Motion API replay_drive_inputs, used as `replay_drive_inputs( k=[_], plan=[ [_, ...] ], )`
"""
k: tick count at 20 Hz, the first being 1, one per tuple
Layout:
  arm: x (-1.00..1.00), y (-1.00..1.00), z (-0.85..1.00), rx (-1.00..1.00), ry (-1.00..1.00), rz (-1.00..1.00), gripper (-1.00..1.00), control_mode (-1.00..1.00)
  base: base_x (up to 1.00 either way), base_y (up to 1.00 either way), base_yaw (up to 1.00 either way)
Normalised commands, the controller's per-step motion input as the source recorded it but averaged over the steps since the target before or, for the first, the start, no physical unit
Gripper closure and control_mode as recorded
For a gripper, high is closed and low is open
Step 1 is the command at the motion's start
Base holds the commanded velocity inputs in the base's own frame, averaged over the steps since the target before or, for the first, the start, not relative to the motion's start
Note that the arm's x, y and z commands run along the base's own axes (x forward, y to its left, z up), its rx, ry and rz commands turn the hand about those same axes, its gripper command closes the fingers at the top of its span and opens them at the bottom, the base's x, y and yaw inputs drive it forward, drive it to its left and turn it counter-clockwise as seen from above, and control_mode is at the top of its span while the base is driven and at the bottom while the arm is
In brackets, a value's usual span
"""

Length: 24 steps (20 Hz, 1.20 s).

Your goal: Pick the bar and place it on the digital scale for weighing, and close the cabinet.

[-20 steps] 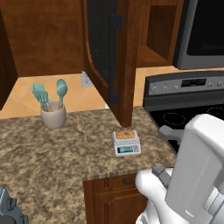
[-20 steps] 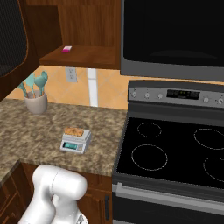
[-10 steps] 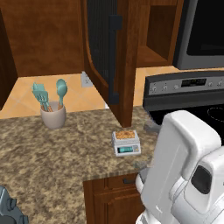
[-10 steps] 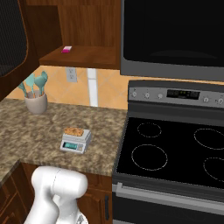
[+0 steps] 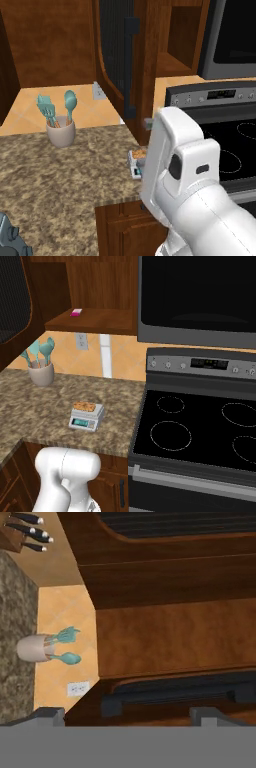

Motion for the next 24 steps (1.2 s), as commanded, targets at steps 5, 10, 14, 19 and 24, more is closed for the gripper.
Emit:
replay_drive_inputs(
  k=[5,10,14,19,24],
  plan=[
    [0.59,0.0,-0.02,0.0,-0.07,-0.12,-1.0,-1.0,0.0,0.0,0.0],
    [0.59,0.17,-0.01,0.0,-0.07,-0.14,-1.0,-1.0,0.0,0.0,0.0],
    [0.61,0.41,-0.05,0.0,-0.08,-0.18,-1.0,-1.0,0.0,0.0,0.0],
    [0.5,0.18,-0.01,0.0,-0.13,-0.21,-1.0,-1.0,0.0,0.0,0.0],
    [0.27,0.0,0.0,0.0,-0.2,-0.2,-1.0,-1.0,0.0,0.0,0.0]
  ],
)
